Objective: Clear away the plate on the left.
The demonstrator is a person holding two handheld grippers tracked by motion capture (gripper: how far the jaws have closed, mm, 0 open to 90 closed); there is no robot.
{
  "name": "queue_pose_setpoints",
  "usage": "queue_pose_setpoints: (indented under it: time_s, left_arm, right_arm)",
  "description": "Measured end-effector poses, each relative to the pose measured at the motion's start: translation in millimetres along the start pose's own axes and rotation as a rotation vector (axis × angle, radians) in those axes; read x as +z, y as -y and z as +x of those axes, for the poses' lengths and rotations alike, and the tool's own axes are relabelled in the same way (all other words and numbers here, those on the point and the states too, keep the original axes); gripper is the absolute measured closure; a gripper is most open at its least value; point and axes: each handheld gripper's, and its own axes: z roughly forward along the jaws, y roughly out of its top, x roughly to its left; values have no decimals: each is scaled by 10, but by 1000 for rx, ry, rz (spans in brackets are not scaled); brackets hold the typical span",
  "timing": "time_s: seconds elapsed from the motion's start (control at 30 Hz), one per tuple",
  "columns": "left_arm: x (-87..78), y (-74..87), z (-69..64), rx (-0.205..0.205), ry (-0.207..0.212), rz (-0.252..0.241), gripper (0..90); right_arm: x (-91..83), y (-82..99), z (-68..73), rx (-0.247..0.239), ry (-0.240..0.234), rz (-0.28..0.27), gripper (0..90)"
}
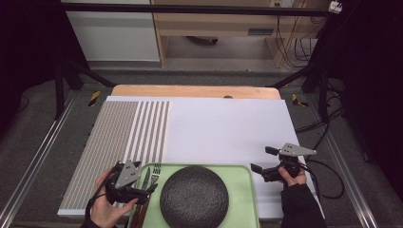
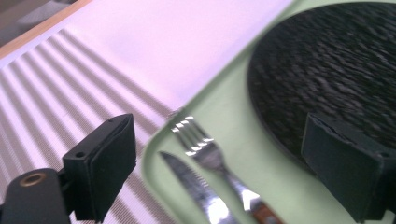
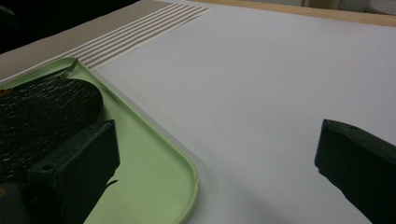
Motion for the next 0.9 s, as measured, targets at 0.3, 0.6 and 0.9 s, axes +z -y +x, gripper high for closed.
queue_pose_setpoints:
  time_s: [0.3, 0.6, 0.9]
  left_arm:
    - [7, 216, 332, -104, -12, -46, 81]
    - [57, 495, 610, -209, -33, -33, 74]
    - [61, 604, 702, -239, -41, -37, 73]
  right_arm:
    - [9, 6, -1, -4, 2, 9, 3]
    - [16, 12, -3, -3, 1, 15, 3]
    - [22, 15, -8, -4, 1, 19, 3]
